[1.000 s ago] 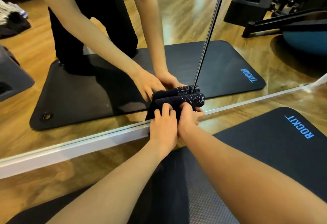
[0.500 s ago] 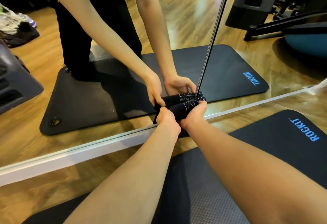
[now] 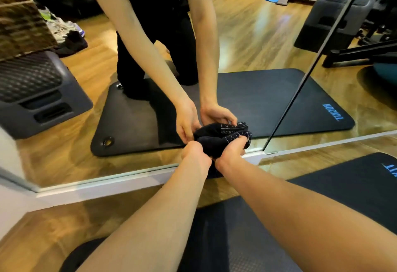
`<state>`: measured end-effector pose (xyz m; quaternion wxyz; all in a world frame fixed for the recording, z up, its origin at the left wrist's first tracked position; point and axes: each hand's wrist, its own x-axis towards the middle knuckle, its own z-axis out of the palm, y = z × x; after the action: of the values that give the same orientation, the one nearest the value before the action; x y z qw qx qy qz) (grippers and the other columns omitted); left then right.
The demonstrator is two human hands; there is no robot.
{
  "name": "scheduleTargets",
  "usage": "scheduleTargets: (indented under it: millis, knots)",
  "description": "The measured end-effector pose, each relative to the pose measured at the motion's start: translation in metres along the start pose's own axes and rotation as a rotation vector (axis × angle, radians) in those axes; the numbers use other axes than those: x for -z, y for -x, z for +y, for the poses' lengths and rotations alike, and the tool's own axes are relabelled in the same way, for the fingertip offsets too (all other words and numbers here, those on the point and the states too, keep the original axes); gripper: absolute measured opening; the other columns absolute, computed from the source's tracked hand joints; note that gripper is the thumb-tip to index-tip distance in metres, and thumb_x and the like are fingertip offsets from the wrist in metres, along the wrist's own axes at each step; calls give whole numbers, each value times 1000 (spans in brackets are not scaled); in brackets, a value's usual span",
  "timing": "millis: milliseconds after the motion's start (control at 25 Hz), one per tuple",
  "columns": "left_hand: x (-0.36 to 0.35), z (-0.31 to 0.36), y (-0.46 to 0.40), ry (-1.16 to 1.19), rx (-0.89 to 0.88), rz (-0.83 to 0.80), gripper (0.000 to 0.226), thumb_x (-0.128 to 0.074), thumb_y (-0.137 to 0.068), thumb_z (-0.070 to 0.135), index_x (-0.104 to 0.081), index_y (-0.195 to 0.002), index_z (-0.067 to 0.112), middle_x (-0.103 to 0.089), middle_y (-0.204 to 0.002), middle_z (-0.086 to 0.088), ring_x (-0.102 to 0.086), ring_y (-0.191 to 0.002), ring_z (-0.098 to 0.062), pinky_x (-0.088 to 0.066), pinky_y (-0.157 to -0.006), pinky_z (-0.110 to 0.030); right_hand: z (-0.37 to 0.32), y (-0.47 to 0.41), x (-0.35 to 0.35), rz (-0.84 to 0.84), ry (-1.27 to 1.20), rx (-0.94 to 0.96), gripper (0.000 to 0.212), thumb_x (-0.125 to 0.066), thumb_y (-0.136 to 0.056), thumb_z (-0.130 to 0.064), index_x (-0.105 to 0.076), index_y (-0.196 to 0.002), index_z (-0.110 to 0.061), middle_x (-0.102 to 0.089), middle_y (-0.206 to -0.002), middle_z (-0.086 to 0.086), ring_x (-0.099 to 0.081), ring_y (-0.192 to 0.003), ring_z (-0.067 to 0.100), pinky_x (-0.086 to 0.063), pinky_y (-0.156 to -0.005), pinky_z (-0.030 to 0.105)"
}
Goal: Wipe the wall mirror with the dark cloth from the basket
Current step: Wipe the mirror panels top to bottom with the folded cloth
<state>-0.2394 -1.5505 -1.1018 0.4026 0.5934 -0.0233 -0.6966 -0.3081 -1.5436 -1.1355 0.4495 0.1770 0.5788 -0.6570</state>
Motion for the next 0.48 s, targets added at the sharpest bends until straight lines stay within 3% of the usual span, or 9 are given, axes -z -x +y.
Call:
scheduleTargets:
  millis: [240, 360, 480]
  knots:
    - [82, 59, -25, 36, 41, 76, 39, -39, -104, 25, -51, -138, 10, -53, -143, -12, -49, -130, -40, -41, -108, -59, 86, 51, -41, 21, 91, -33, 67, -34, -96, -64, -37, -151, -26, -52, -147, 11, -55, -124, 39, -44, -110, 59]
    - [131, 93, -25, -2, 16, 106, 40, -37, -105, 26, -49, -139, 7, -49, -148, -14, -46, -135, -38, -40, -111, -54, 132, 79, -60, 20, 104, -57, 66, -34, -97, -63, -36, -152, -26, -50, -149, 11, -54, -127, 39, -42, -111, 59]
    - [182, 129, -23, -61, -70, 169, 43, -33, -108, 16, -41, -147, -1, -44, -153, -21, -46, -139, -38, -45, -105, -44, 184, 108, -82, 10, 114, -77, 68, -32, -96, -65, -34, -152, -27, -46, -152, 10, -51, -130, 39, -40, -113, 58]
